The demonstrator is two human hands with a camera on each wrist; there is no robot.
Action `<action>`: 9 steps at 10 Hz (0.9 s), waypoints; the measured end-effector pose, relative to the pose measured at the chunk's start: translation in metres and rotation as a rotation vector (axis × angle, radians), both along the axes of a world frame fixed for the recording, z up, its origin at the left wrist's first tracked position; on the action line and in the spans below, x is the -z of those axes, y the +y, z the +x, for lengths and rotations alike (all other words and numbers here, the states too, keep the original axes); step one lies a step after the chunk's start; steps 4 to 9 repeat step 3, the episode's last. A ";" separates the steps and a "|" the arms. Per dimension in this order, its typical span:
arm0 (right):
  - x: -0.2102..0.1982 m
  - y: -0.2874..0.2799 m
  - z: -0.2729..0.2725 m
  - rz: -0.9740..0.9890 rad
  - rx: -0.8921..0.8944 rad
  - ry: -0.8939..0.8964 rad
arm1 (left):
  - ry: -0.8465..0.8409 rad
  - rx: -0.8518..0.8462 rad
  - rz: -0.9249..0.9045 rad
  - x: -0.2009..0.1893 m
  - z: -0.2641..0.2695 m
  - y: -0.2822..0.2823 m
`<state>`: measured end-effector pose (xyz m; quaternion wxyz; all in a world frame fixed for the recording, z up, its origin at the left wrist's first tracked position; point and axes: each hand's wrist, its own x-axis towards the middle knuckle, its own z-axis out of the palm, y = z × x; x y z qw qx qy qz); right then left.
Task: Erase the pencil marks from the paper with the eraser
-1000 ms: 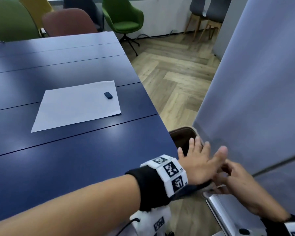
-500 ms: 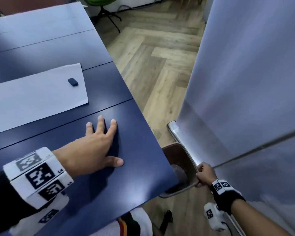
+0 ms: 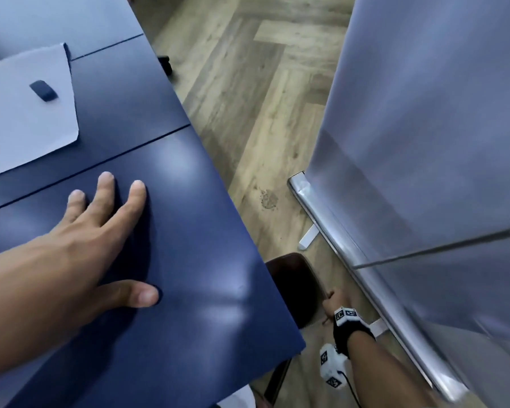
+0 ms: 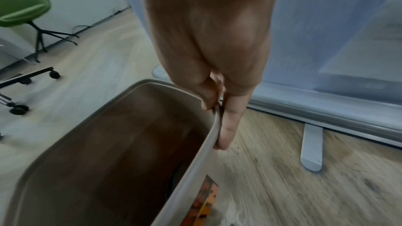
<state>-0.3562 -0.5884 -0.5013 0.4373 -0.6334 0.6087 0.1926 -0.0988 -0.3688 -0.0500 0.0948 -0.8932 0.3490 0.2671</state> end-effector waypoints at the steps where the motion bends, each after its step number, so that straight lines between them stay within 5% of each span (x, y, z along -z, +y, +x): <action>1: 0.038 0.001 -0.012 0.031 0.050 0.000 | -0.043 -0.012 -0.101 0.014 0.009 0.010; 9: 0.030 0.001 -0.015 0.124 0.003 0.074 | 0.016 -0.084 -0.059 0.007 0.003 0.002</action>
